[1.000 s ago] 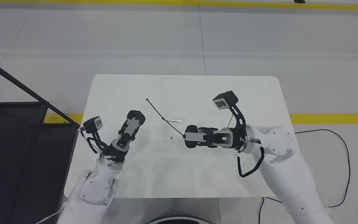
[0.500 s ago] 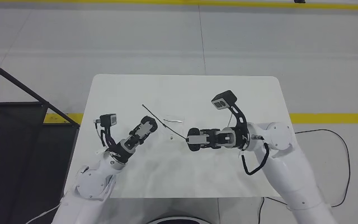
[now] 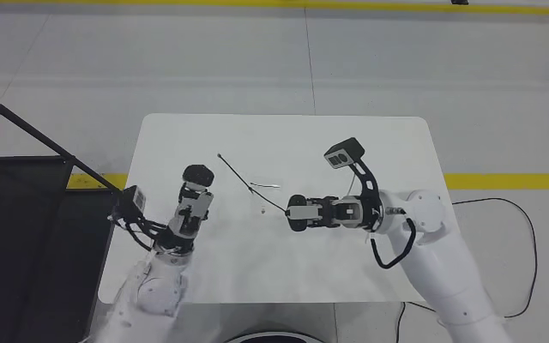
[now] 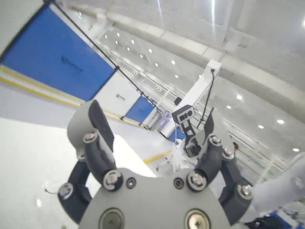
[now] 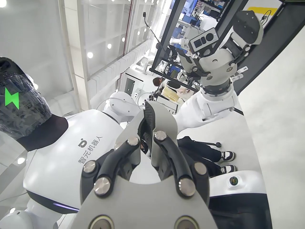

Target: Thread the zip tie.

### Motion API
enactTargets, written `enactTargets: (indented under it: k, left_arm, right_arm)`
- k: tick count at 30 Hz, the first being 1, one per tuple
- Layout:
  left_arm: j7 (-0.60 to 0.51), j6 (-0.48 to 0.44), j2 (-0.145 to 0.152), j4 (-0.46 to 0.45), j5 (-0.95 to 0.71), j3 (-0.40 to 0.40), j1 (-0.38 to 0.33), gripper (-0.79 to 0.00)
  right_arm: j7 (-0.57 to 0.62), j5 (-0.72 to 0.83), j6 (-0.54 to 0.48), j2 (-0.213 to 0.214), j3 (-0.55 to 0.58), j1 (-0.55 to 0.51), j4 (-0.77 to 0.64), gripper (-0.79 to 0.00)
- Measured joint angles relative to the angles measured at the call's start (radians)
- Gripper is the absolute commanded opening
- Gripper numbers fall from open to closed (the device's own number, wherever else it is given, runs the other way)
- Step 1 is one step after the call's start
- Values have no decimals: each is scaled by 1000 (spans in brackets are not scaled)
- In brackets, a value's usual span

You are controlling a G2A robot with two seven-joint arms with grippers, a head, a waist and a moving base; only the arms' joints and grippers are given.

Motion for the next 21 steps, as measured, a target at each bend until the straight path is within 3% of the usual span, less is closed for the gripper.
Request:
enactTargets:
  k: [5,7,9,21]
  left_arm:
    - [449,171,-29,86,447,98,-40,-52]
    - [563,228,-34,126,562,129,-60,0]
    - [658,282,-38,172,656,154,-81,0]
    - [691,336,-39,176,708,152,-89,0]
  right_arm:
    - [11,18,18,-4,-9,12,14,-785]
    - [11,24,24,-5,-11,16,20,-785]
    - [-3,18,26,-6,-9,18,24,-785]
    - [-28,5,33,-6,-10,8,9,-785]
